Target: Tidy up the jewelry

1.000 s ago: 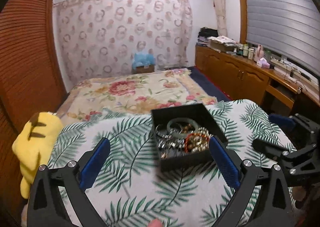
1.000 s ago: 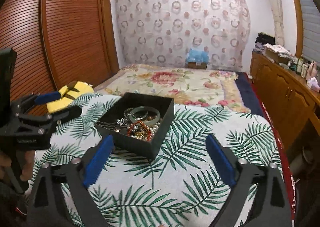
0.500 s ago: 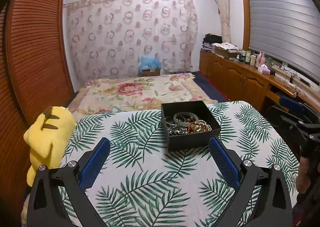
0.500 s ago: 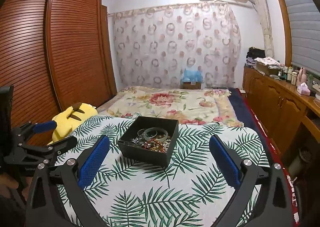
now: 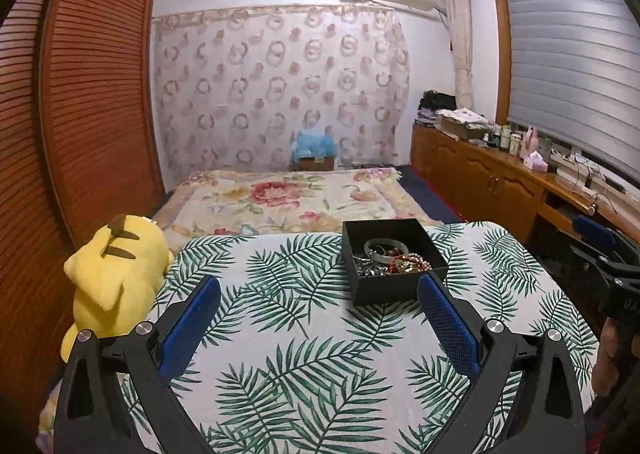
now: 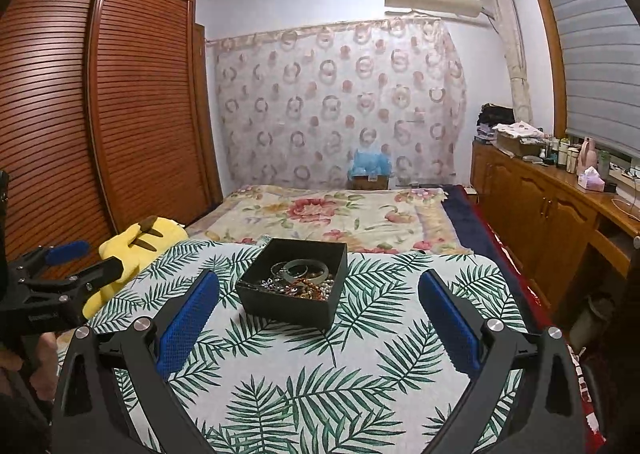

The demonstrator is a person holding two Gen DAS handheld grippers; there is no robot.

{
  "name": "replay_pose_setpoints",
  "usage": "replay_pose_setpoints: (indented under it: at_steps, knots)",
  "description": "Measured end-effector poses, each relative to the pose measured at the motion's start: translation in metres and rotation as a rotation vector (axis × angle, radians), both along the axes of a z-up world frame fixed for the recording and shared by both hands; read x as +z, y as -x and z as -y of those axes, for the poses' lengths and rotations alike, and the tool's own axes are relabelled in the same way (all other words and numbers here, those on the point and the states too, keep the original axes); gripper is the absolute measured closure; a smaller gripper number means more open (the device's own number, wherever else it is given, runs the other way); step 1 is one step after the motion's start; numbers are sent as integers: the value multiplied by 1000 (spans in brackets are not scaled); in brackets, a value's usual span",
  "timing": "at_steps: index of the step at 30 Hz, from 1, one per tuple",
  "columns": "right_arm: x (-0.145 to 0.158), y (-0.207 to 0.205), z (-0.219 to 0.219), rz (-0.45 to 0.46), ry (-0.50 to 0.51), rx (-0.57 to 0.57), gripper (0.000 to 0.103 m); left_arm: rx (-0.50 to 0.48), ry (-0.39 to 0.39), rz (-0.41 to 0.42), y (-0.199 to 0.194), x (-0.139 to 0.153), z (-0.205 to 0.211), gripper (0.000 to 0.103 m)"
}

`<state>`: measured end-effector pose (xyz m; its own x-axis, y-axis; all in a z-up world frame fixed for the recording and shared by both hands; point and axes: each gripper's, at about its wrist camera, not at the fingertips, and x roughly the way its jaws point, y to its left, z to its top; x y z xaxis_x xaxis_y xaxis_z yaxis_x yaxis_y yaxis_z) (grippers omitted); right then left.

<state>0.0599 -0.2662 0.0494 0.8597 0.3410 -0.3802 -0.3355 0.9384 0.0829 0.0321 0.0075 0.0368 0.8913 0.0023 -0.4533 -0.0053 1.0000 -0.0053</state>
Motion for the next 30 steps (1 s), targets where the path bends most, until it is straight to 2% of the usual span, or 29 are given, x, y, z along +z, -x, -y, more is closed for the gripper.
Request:
replay_pose_setpoints:
  at_steps: [30]
  knots:
    - [-4, -1, 0, -6, -2, -3, 3, -4, -1, -8, 3, -5, 4, 8]
